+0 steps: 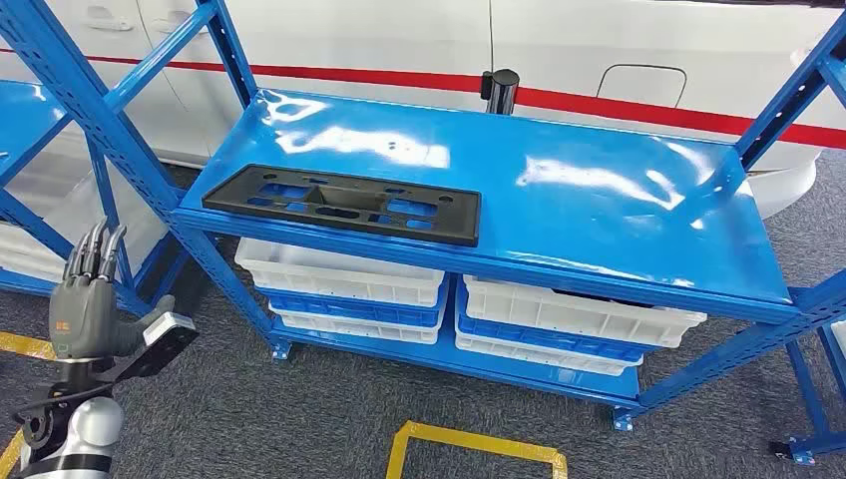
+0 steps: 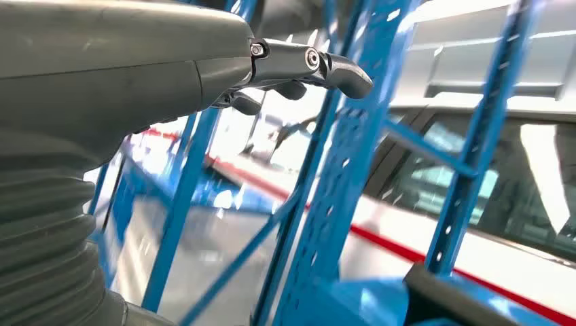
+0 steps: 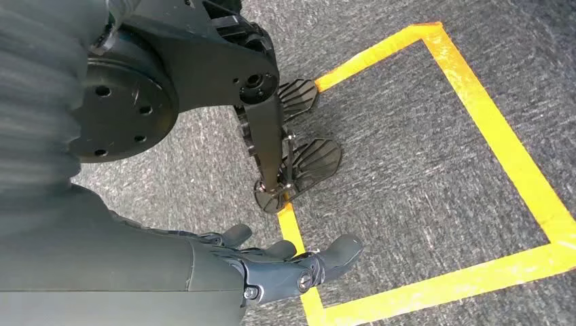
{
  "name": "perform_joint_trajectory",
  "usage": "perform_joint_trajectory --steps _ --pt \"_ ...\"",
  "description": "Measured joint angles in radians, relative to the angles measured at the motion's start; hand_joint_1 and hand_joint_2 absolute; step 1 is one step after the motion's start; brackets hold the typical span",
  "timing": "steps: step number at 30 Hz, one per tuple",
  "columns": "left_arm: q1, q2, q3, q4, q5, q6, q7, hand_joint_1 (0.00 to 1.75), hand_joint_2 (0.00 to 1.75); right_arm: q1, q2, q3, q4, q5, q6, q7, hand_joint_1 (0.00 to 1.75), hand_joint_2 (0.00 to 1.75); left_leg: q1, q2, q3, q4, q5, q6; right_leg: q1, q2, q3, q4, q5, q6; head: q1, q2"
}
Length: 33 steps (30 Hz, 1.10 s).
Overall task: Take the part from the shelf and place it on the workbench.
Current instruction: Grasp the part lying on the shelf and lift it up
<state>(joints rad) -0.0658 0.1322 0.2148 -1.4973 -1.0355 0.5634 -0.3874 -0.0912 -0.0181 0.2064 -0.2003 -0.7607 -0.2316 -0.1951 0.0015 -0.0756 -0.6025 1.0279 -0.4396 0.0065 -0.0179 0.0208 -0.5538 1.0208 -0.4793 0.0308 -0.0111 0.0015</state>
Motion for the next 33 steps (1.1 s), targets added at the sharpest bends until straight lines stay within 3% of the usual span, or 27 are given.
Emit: perform_joint_trajectory --steps 8,21,27,33 --pt "-0.14 0.082 -0.067 0.11 -0.122 0.003 0.064 0.0 1.75 -0.014 0.001 0.028 0.001 0.023 0.0 0.016 0.0 1.75 0.0 0.002 0.0 0.0 0.001 0.0 0.0 0.001 -0.001 0.0 0.002 -0.003 0.0 0.0" --pt "-0.412 0.199 -0.167 0.447 -0.263 0.008 0.142 0.0 1.75 -0.039 0.012 0.074 0.002 0.059 0.002 0.045 0.0 1.75 0.0 0.002 0.0 0.0 0.001 0.0 0.0 0.002 0.0 0.001 0.002 -0.002 0.0 0.0" --pt "-0.528 0.221 -0.22 0.622 -0.333 0.018 0.184 0.0 1.75 -0.058 0.016 0.092 0.003 0.073 0.011 0.053 0.0 1.75 0.0 0.002 -0.001 0.0 0.002 -0.001 0.0 0.002 -0.001 0.001 0.002 -0.002 0.0 0.0" --pt "-0.622 0.209 -0.288 0.78 -0.425 0.051 0.246 0.0 1.75 -0.077 0.022 0.11 0.003 0.092 0.025 0.062 0.0 1.75 0.0 -0.001 -0.001 0.001 0.003 0.0 0.0 0.0 0.0 0.001 0.003 -0.002 0.0 0.0"
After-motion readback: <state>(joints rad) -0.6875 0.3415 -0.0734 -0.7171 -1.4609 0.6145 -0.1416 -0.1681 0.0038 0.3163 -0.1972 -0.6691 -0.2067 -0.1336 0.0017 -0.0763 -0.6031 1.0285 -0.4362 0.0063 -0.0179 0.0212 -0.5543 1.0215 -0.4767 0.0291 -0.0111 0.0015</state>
